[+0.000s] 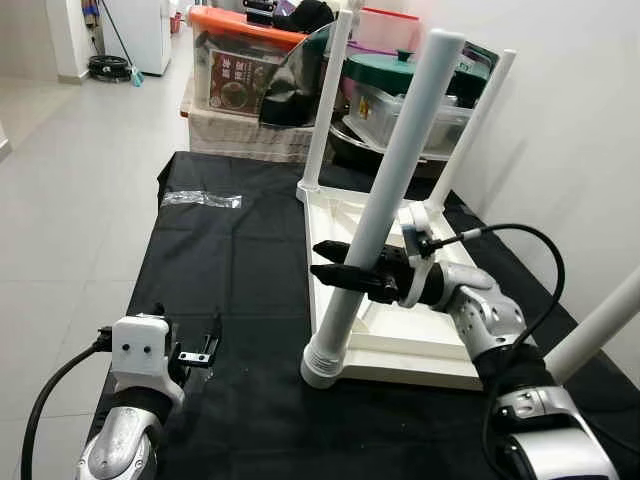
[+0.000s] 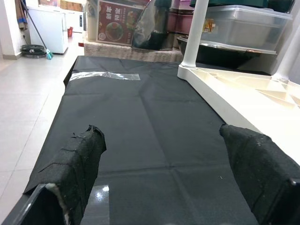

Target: Building children table

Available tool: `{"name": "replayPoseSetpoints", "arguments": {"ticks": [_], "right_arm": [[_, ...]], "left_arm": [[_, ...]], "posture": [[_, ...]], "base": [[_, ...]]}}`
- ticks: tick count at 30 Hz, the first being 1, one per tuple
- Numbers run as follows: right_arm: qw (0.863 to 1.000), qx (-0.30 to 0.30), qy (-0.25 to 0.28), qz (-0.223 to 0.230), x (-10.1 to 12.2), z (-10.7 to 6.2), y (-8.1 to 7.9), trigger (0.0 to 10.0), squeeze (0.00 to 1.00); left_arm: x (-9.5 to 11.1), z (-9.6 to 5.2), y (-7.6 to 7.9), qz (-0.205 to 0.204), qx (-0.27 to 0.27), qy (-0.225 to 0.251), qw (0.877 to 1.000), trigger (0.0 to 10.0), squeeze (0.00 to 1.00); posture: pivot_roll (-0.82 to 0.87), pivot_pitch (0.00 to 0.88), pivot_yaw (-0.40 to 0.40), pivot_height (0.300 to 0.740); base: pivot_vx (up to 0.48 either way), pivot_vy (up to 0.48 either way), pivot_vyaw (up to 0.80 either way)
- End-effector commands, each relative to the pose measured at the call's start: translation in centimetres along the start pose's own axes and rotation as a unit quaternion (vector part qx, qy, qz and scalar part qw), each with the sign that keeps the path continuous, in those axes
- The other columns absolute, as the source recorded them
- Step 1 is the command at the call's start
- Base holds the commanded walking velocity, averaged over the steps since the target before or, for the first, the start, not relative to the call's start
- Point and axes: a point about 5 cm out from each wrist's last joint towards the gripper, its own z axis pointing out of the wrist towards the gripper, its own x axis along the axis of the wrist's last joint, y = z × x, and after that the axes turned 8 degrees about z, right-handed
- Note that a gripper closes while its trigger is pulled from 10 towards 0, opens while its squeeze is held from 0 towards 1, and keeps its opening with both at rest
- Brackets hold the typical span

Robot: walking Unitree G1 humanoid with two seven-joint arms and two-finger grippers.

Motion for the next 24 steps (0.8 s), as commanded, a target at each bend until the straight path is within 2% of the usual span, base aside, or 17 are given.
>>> {"name": "replayPoseSetpoints", "arguments": {"ticks": [1, 6, 7, 8, 9, 11, 12, 14, 16, 17, 18, 19, 20, 21, 22, 23, 24], "right_arm": [[0.997, 0.003, -0.003, 0.076, -3.1, 0.5, -0.2, 10.0, 0.0], [0.998, -0.048, -0.01, 0.047, -4.1, 1.4, -0.7, 10.0, 0.0], [0.995, -0.089, -0.009, 0.037, -4.3, 1.6, -0.2, 10.0, 0.03], [0.987, -0.158, -0.015, 0.017, -4.4, 1.8, 0.6, 10.0, 0.06], [0.987, -0.158, -0.015, 0.017, -4.4, 1.8, 0.6, 10.0, 0.06], [0.963, -0.269, -0.01, 0.014, -4.2, 1.9, 1.6, 10.0, 0.0], [0.963, -0.269, -0.01, 0.014, -4.2, 1.9, 1.6, 10.0, 0.0], [0.941, -0.337, -0.005, 0.021, -3.9, 1.8, 2.0, 10.0, 0.0], [0.941, -0.337, -0.005, 0.021, -3.9, 1.8, 2.0, 10.0, 0.0], [0.926, -0.377, -0.004, 0.019, -3.8, 1.4, 2.2, 10.0, 0.0], [0.926, -0.377, -0.004, 0.019, -3.8, 1.4, 2.2, 10.0, 0.0], [0.899, -0.437, 0.006, 0.019, -3.6, 0.8, 2.6, 10.0, 0.0], [0.899, -0.437, 0.006, 0.019, -3.6, 0.8, 2.6, 10.0, 0.0], [0.873, -0.487, 0.006, 0.006, -3.7, 0.1, 2.8, 10.0, 0.0], [0.873, -0.487, 0.006, 0.006, -3.7, 0.1, 2.8, 10.0, 0.0], [0.845, -0.535, 0.004, 0.004, -4.1, -0.7, 3.0, 10.0, 0.0], [0.845, -0.535, 0.004, 0.004, -4.1, -0.7, 3.0, 10.0, 0.0]], "left_arm": [[-0.2, 0.0, 0.3, -0.006, -0.006, -0.005, 1.0, 10.0, 0.0], [-0.2, 0.1, 0.3, -0.006, -0.005, -0.005, 1.0, 10.0, 0.0], [-0.3, 0.1, 0.4, -0.006, -0.005, -0.006, 1.0, 10.0, 0.0], [-0.3, 0.0, 0.3, -0.006, -0.004, -0.006, 1.0, 10.0, 0.0], [-0.3, 0.0, 0.3, -0.006, -0.004, -0.006, 1.0, 10.0, 0.0], [-0.3, 0.0, 0.3, -0.006, -0.002, -0.006, 1.0, 10.0, 0.0], [-0.3, 0.0, 0.3, -0.006, -0.002, -0.006, 1.0, 10.0, 0.0], [-0.3, 0.0, 0.2, -0.007, -0.001, -0.006, 1.0, 10.0, 0.0], [-0.3, 0.0, 0.2, -0.007, -0.001, -0.006, 1.0, 10.0, 0.0], [-0.3, 0.0, 0.2, -0.007, -0.001, -0.006, 1.0, 10.0, 0.0], [-0.3, 0.0, 0.2, -0.007, -0.001, -0.006, 1.0, 10.0, 0.0], [-0.3, 0.0, 0.2, -0.007, -0.002, -0.007, 1.0, 10.0, 0.0], [-0.3, 0.0, 0.2, -0.007, -0.002, -0.007, 1.0, 10.0, 0.0], [-0.4, 0.0, 0.2, -0.008, -0.002, -0.007, 1.0, 10.0, 0.0], [-0.4, 0.0, 0.2, -0.008, -0.002, -0.007, 1.0, 10.0, 0.0], [-0.4, 0.0, 0.2, -0.007, -0.002, -0.007, 1.0, 10.0, 0.0], [-0.4, 0.0, 0.2, -0.007, -0.002, -0.007, 1.0, 10.0, 0.0]], "posture": [[0.11, 0.0, -0.167, 0.74], [0.1, 0.0, -0.166, 0.74], [0.1, 0.0, -0.169, 0.74], [0.1, 0.0, -0.169, 0.74], [0.1, 0.0, -0.169, 0.74], [0.1, 0.0, -0.169, 0.74], [0.1, 0.0, -0.169, 0.74], [0.09, 0.0, -0.165, 0.74], [0.09, 0.0, -0.165, 0.74], [0.09, 0.0, -0.164, 0.74], [0.09, 0.0, -0.164, 0.74], [0.09, 0.0, -0.163, 0.74], [0.09, 0.0, -0.163, 0.74], [0.08, 0.0, -0.163, 0.74], [0.08, 0.0, -0.163, 0.74], [0.08, 0.0, -0.163, 0.74], [0.08, 0.0, -0.163, 0.74]], "base": [[0.0, 0.0, 0.0], [0.0, 0.0, 0.0], [0.0, 0.0, 0.0], [0.0, 0.0, 0.0], [0.0, 0.0, 0.0], [0.0, 0.0, 0.0], [0.0, 0.0, 0.0], [0.0, 0.0, 0.0], [0.0, 0.0, 0.0], [0.0, 0.0, 0.0], [0.0, 0.0, 0.0], [0.0, 0.0, 0.0], [0.0, 0.0, 0.0], [0.0, 0.0, 0.0], [0.0, 0.0, 0.0], [0.0, 0.0, 0.0], [0.0, 0.0, 0.0]]}}
